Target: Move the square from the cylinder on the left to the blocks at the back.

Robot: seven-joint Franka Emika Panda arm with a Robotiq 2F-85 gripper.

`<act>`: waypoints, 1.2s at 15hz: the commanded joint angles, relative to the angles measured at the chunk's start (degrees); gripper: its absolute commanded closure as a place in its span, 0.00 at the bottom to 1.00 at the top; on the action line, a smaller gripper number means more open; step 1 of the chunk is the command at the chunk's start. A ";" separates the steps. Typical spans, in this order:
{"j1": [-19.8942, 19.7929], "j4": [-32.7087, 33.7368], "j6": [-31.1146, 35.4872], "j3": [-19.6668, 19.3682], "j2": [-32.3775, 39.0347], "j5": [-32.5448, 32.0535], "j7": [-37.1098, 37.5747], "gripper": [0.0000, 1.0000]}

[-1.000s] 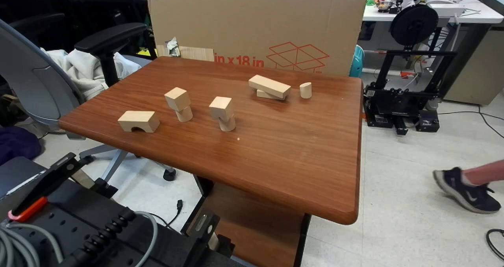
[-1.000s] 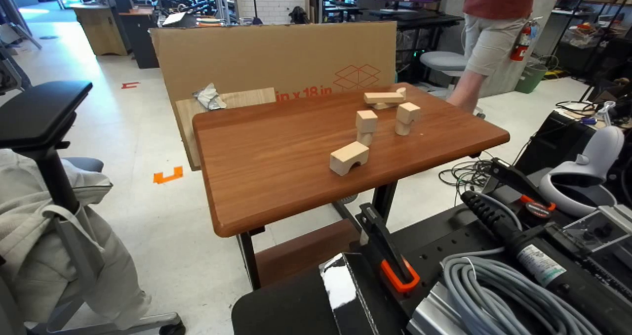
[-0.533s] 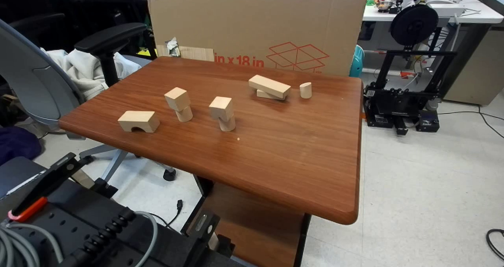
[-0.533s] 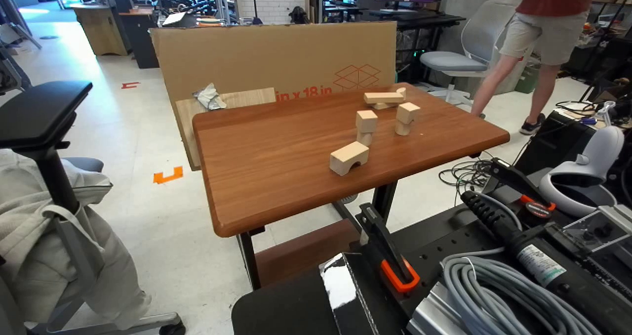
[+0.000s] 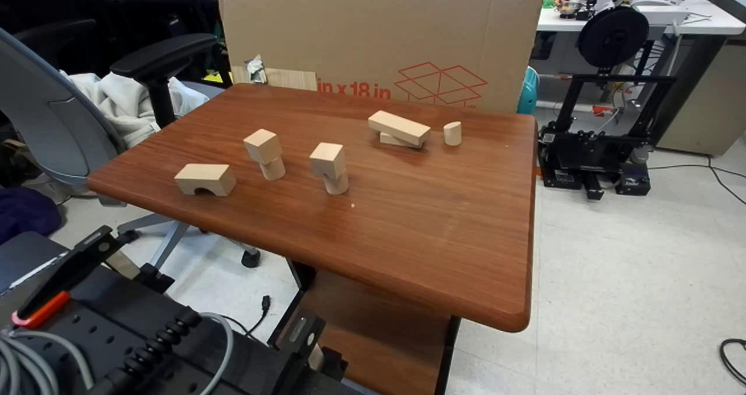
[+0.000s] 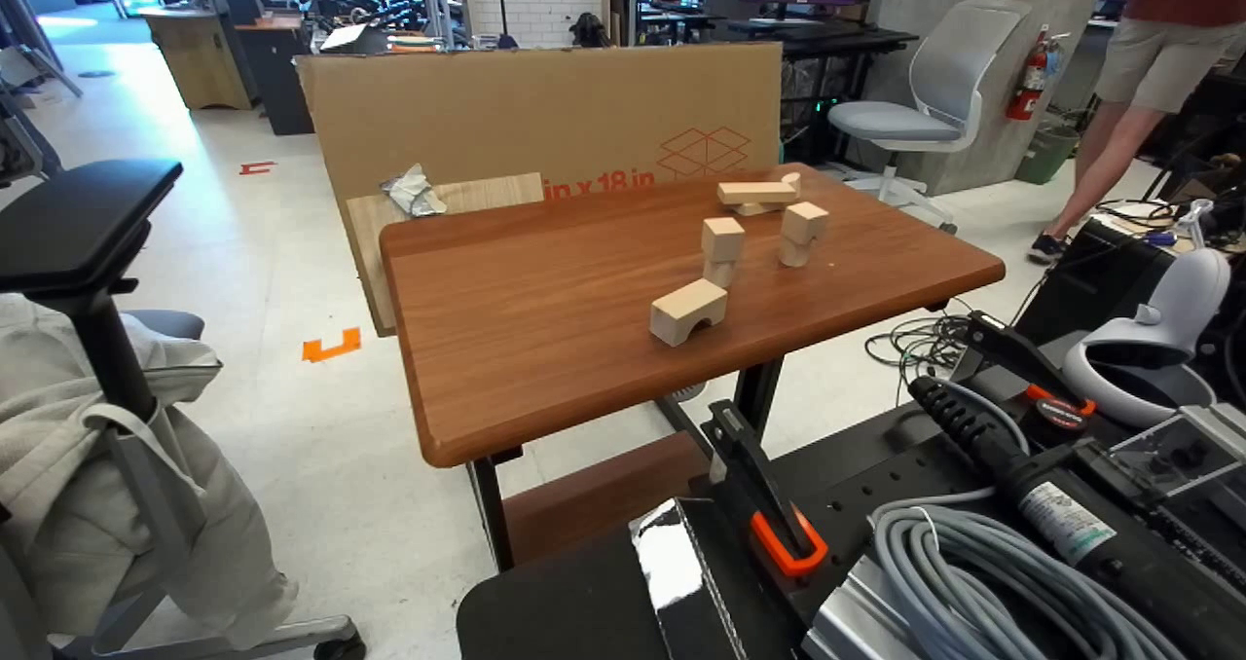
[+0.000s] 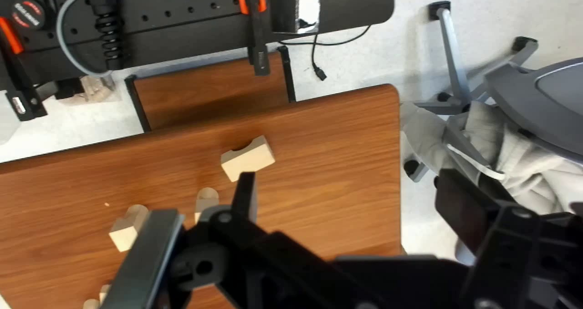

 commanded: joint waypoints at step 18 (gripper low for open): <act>-6.38 15.88 19.63 -9.29 41.20 -9.76 -11.74 0.00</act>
